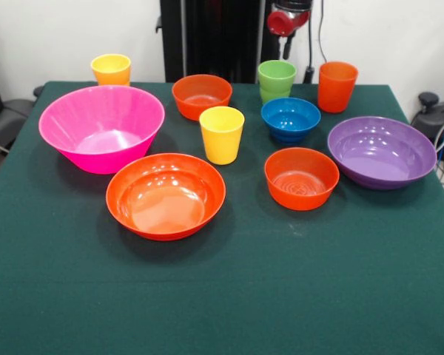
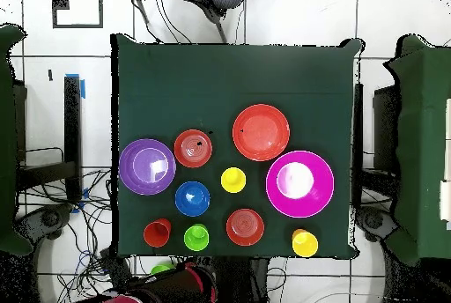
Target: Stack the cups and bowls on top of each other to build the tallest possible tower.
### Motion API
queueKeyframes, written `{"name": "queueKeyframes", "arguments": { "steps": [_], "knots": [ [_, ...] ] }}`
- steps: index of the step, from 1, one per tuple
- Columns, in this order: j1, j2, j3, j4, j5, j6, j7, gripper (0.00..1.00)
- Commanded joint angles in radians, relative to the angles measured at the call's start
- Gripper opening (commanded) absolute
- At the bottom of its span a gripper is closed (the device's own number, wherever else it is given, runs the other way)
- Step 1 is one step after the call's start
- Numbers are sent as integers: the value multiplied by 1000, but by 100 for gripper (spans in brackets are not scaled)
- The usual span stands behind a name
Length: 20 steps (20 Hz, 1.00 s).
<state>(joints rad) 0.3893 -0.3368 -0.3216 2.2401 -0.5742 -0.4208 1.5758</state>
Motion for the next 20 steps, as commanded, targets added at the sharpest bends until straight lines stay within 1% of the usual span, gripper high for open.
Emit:
{"name": "queueKeyframes", "arguments": {
  "steps": [1, 3, 5, 7, 10, 12, 14, 17, 20],
  "knots": [
    [16, 58, 56, -135, 72, -74, 145, 100],
    [8, 51, 65, -134, 65, -60, 144, 100],
    [-11, 33, 80, -129, 44, -33, 138, 100],
    [-48, -2, 106, -122, 6, 24, 126, 100],
    [-140, -88, 175, -93, -65, 121, 105, 100],
    [-181, -121, 203, -76, -93, 150, 95, 100],
    [-215, -145, 225, -66, -112, 173, 87, 100],
    [-242, -167, 242, -60, -122, 197, 80, 100],
    [-247, -173, 250, -63, -112, 215, 79, 100]
  ]
}}
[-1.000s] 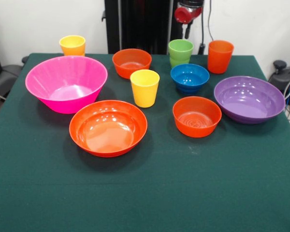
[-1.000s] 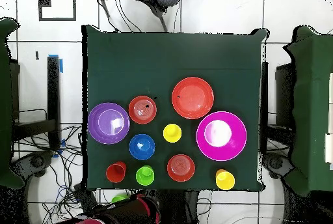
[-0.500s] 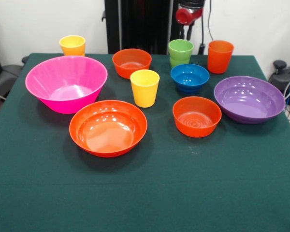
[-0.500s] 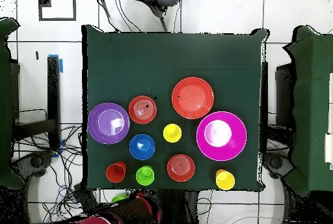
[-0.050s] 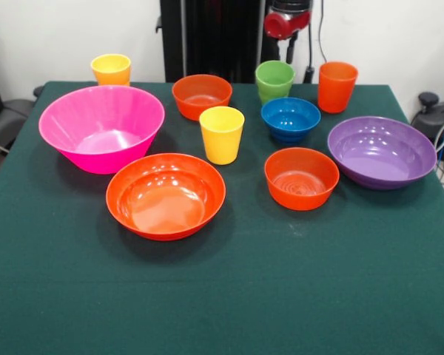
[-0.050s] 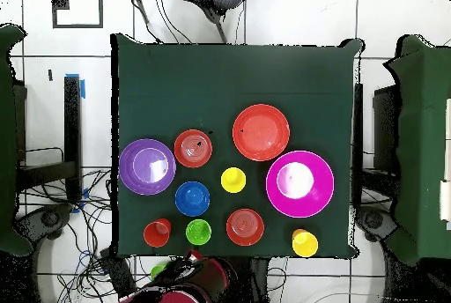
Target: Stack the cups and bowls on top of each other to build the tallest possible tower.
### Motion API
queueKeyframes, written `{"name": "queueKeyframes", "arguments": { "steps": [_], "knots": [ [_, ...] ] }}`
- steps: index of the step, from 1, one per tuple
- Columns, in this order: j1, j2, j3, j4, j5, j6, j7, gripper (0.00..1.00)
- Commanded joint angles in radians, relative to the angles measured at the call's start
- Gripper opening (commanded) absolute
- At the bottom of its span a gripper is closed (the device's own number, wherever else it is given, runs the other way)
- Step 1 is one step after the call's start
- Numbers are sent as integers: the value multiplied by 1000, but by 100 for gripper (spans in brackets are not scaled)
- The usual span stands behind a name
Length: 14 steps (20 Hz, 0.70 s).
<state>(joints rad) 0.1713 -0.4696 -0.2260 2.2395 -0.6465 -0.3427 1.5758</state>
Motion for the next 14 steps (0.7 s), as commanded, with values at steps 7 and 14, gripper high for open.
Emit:
{"name": "queueKeyframes", "arguments": {
  "steps": [7, 14],
  "knots": [
    [-28, -37, 163, -63, -26, 160, 85, 100],
    [-13, -28, 148, -63, -15, 158, 91, 100]
  ]
}}
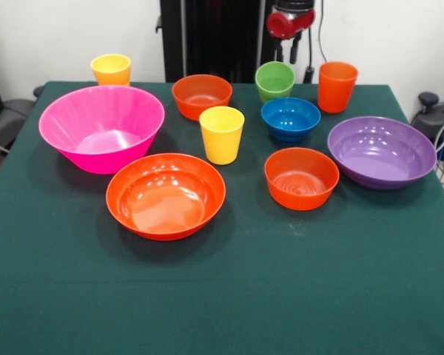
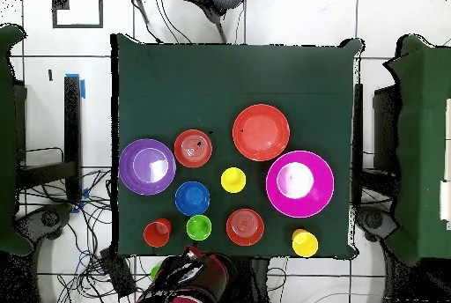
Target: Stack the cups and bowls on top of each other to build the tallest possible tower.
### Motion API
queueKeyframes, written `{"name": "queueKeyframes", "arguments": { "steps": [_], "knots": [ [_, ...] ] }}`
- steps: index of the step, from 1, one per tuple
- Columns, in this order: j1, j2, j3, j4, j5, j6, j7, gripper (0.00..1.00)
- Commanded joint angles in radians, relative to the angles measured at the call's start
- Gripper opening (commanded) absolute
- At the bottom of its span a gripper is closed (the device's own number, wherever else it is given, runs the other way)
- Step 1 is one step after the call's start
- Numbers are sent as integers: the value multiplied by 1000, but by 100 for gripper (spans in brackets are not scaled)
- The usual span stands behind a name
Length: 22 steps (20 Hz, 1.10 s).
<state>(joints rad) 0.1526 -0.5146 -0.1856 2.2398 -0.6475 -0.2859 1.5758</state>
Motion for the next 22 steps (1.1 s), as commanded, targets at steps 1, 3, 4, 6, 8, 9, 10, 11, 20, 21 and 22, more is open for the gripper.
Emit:
{"name": "queueKeyframes", "arguments": {
  "steps": [1, 3, 4, 6, 8, 9, 10, 11, 20, 21, 22],
  "knots": [
    [5, 17, 107, -63, -14, 102, 91, 100],
    [5, 12, 106, -61, -14, 105, 91, 100],
    [9, 14, 102, -62, -12, 104, 91, 100],
    [8, 13, 102, -61, -12, 106, 91, 100],
    [4, 10, 107, -60, -12, 112, 90, 100],
    [1, 8, 109, -60, -13, 117, 89, 100],
    [-9, 6, 122, -57, -15, 137, 83, 100],
    [-15, 3, 128, -55, -17, 148, 79, 100],
    [-110, -28, 252, -11, -17, 241, 68, 100],
    [-112, -29, 257, -9, -16, 244, 70, 100],
    [-118, -33, 267, -5, -14, 250, 70, 100]
  ]
}}
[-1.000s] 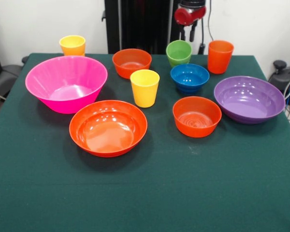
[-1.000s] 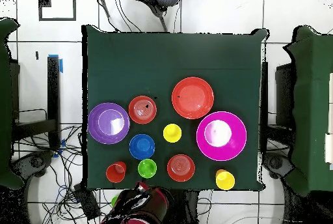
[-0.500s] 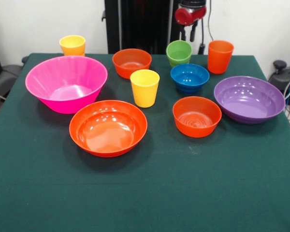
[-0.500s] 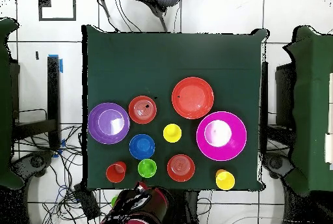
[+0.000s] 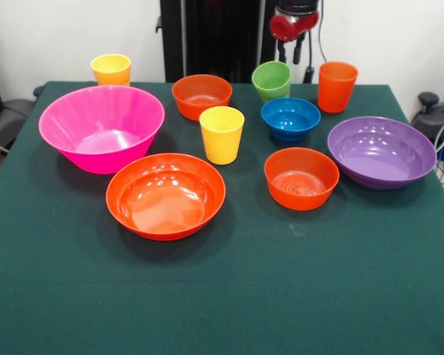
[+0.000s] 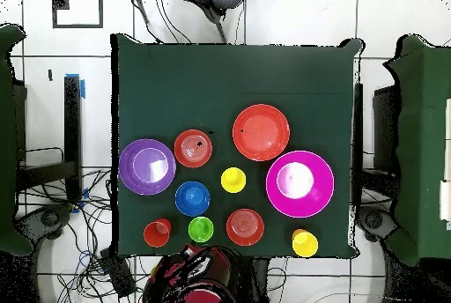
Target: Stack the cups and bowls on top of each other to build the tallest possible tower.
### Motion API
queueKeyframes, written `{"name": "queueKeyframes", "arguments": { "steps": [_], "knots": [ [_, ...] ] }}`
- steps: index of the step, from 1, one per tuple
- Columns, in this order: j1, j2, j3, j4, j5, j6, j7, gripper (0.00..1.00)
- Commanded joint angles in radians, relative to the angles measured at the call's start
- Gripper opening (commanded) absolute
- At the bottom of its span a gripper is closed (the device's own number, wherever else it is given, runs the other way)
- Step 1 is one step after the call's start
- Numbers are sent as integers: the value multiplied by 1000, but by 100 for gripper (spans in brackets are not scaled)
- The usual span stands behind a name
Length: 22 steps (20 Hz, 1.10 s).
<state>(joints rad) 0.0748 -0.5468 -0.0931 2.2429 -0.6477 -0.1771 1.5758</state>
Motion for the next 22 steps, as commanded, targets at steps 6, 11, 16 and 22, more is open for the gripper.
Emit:
{"name": "queueKeyframes", "arguments": {
  "steps": [6, 11, 16, 22],
  "knots": [
    [-90, -14, 226, 12, -23, 174, 61, 100],
    [-113, -23, 254, 21, -15, 198, 59, 100],
    [-131, -34, 268, 28, -19, 203, 55, 100],
    [-183, -68, 324, 49, -7, 250, 37, 100]
  ]
}}
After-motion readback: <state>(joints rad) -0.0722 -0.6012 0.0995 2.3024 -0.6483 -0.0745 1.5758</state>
